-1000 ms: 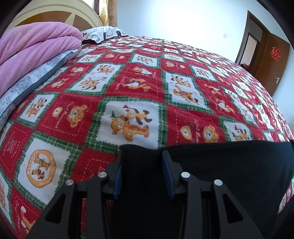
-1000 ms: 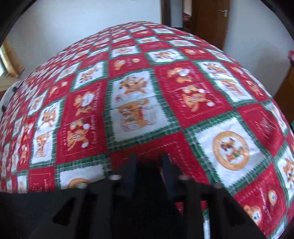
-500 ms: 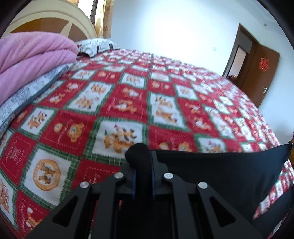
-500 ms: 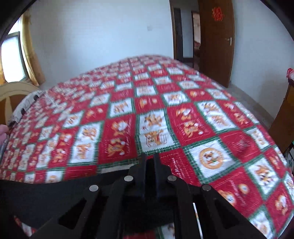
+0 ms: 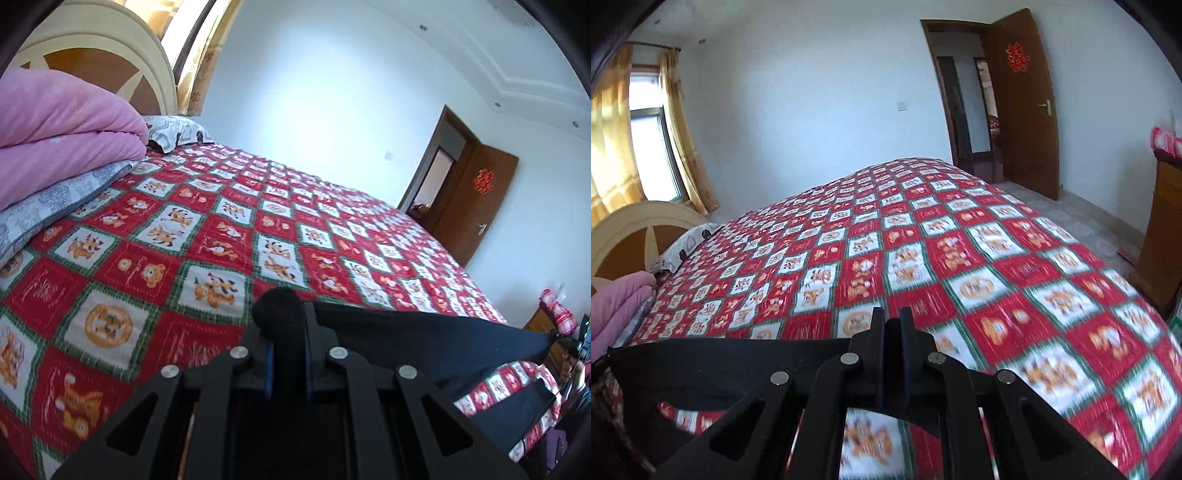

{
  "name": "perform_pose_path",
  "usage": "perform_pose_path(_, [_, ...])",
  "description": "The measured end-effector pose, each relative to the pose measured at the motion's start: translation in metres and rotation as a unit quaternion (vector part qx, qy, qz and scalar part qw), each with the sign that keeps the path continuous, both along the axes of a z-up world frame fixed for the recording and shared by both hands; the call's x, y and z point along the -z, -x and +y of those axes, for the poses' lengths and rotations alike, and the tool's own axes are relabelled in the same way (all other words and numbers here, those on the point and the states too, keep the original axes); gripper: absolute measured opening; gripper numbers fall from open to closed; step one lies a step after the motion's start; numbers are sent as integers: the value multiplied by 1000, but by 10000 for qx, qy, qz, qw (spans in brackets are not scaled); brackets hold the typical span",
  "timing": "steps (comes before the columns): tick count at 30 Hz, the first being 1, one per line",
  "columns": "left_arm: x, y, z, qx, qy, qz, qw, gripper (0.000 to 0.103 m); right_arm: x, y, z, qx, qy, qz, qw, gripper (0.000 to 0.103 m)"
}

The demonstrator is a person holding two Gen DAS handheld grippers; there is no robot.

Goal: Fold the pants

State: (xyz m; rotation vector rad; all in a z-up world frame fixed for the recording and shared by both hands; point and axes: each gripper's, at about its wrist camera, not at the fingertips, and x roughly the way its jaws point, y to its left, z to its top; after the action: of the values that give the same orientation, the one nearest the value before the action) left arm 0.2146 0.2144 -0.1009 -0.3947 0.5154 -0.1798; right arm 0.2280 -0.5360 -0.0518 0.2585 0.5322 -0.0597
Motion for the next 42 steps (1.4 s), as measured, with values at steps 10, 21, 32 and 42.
perform_pose_path(10, [19,60,6,307,74,-443,9985,13,45,78,-28,404,-537,162,9976,7])
perform_pose_path(21, [58,101,4,610,-78,-291,9977,13,80,120,-45,688,-759,416,9939,7])
perform_pose_path(32, [71,127,10,725,-929,-34,9930,48,90,136,-43,644,-563,569,9947,8])
perform_pose_path(42, [81,148,53,241,-652,413,9967,62,64,169,-23,1160,147,500,9919,34])
